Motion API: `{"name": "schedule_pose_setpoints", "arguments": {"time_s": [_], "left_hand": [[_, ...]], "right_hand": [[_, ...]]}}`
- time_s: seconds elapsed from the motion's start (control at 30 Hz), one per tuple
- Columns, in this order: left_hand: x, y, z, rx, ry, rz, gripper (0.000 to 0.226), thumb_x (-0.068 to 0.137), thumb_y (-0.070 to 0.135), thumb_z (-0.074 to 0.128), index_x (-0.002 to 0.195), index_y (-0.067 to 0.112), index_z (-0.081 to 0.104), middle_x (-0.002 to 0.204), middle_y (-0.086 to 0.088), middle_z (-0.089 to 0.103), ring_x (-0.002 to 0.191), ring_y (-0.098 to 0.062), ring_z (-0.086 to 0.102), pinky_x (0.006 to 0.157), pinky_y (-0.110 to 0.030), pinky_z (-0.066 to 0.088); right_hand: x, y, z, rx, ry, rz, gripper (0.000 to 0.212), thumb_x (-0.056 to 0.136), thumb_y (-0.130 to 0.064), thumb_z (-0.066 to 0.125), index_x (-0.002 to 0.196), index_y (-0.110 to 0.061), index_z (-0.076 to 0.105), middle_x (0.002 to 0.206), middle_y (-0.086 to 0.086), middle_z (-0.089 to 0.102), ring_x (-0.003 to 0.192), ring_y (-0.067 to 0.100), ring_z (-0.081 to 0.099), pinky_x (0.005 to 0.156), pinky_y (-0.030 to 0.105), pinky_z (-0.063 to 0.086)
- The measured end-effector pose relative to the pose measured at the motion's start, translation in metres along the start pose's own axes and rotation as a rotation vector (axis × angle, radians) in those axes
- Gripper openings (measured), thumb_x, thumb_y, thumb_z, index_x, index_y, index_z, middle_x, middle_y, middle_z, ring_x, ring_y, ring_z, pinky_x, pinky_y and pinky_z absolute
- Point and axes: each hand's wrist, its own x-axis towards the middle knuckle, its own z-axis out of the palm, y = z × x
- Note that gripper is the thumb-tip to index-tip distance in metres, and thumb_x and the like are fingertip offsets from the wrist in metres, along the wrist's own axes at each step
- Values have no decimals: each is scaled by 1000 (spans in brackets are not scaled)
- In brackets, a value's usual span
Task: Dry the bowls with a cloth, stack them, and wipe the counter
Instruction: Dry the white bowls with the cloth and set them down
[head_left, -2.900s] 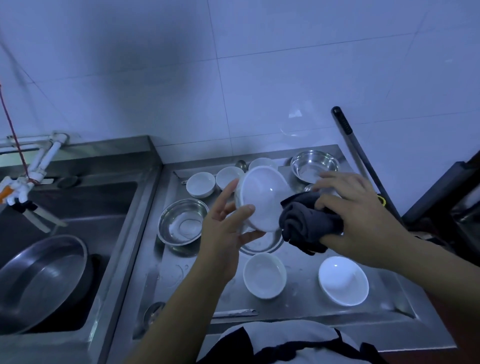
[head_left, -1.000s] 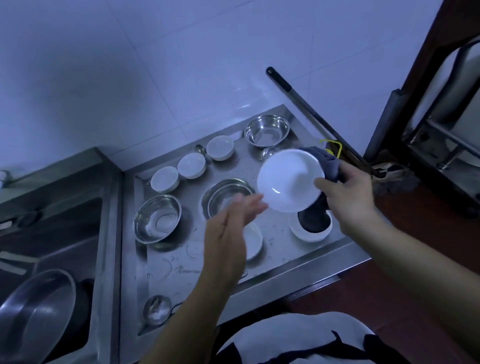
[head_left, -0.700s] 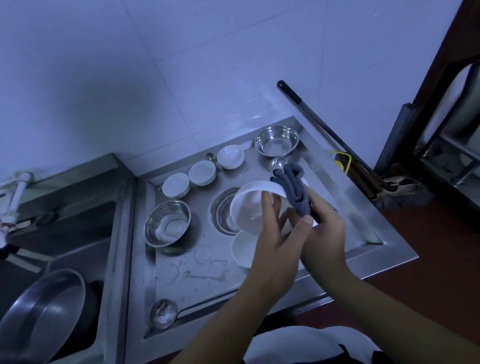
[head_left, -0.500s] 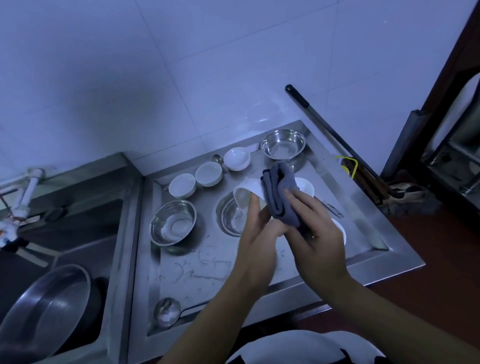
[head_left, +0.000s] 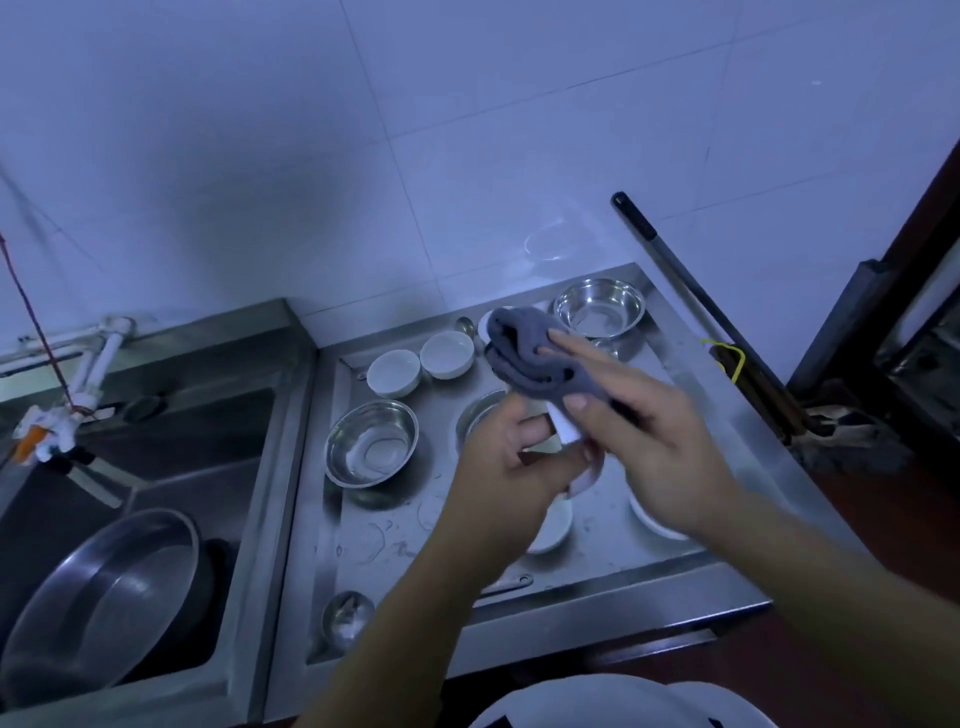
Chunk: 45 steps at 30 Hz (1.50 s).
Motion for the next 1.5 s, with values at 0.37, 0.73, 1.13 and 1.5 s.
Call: {"name": "schedule_pose_setpoints", "arguments": {"time_s": [0.37, 0.73, 1.13, 1.5], "left_hand": [[-14, 19, -35, -317, -265, 11, 51, 80, 10, 73, 129, 23, 68, 119, -11, 71, 104, -31, 68, 76, -41, 61], [-6, 16, -53, -850, -157, 9, 85, 60, 21, 98, 136, 6, 62, 143, -13, 59, 125, -34, 61, 95, -53, 56], [17, 24, -20, -675, 196, 89, 42, 91, 13, 61, 132, 4, 59, 120, -12, 72, 106, -22, 72, 82, -32, 59], [11, 7, 2, -251, 248, 196, 38, 100, -2, 54, 134, 13, 56, 119, -11, 74, 112, -27, 70, 86, -35, 57]], "right_hand": [[33, -20, -39, 380, -136, 289, 25, 94, -26, 57, 103, -12, 75, 94, 6, 73, 84, 17, 68, 70, 22, 51], [20, -28, -15, 555, 55, 132, 30, 95, -22, 54, 115, -8, 70, 119, 12, 72, 113, 27, 65, 96, 36, 51], [-9, -15, 45, 288, 467, 112, 43, 98, -24, 53, 140, -12, 58, 141, 7, 61, 137, 22, 51, 115, 51, 39], [-24, -26, 59, 390, 453, 195, 29, 101, -10, 57, 127, -18, 69, 103, 14, 70, 101, 44, 36, 81, 18, 49]]}}
